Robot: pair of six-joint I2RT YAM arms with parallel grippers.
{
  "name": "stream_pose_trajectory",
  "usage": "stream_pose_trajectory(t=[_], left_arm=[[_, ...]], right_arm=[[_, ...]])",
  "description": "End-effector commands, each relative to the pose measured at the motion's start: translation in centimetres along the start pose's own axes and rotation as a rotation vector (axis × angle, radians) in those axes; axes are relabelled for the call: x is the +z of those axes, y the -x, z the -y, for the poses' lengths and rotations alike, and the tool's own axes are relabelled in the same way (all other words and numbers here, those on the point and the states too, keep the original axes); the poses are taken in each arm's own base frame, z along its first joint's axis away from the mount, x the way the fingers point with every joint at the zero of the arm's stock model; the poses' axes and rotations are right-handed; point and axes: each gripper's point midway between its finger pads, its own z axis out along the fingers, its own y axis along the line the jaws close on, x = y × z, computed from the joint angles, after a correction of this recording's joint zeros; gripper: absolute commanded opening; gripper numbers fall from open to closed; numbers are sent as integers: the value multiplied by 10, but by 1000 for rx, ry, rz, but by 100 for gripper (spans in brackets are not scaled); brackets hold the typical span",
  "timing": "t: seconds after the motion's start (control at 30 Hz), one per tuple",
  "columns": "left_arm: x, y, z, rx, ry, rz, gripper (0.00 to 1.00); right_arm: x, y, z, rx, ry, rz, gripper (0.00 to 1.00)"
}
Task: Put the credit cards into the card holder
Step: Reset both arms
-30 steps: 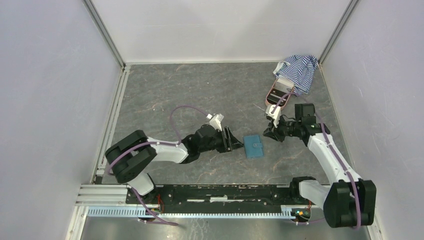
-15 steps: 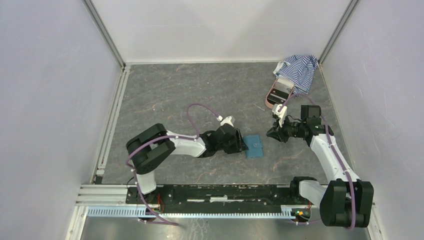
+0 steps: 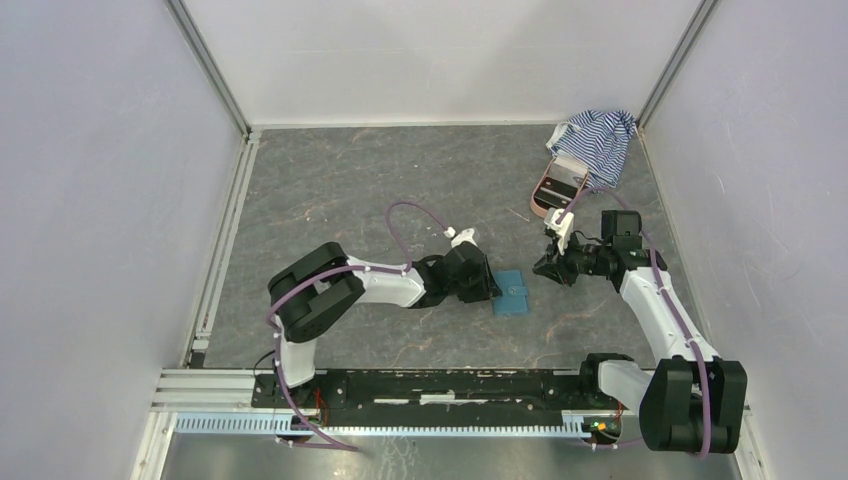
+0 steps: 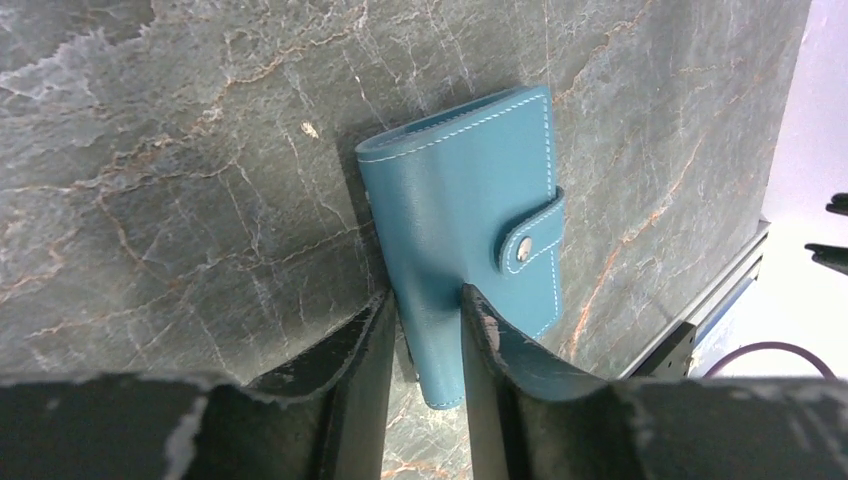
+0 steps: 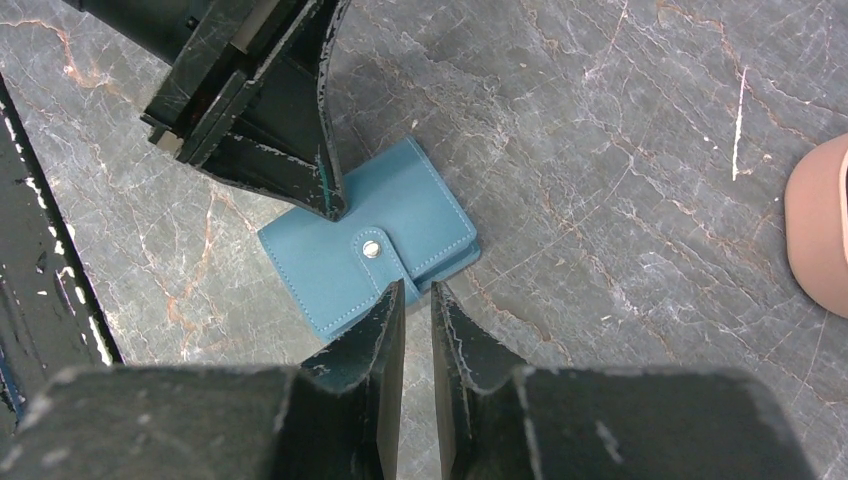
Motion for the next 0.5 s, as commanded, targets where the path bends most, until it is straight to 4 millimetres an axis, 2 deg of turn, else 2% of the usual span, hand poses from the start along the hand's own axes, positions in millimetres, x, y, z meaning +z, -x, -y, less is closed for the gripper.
stream_pose_trajectory(t=[0.0,0.2,0.47], left_arm=[[9,-14,-29,42,104,-43,34],[11,-1,-37,40,130,-17,17],[-2,42,-53,23,142,53,15]], right_arm=[[-1,3,-1,-3,11,15,21],[-1,2,-1,0,11,13,21],[-2,-1,0,5,9,8,21]])
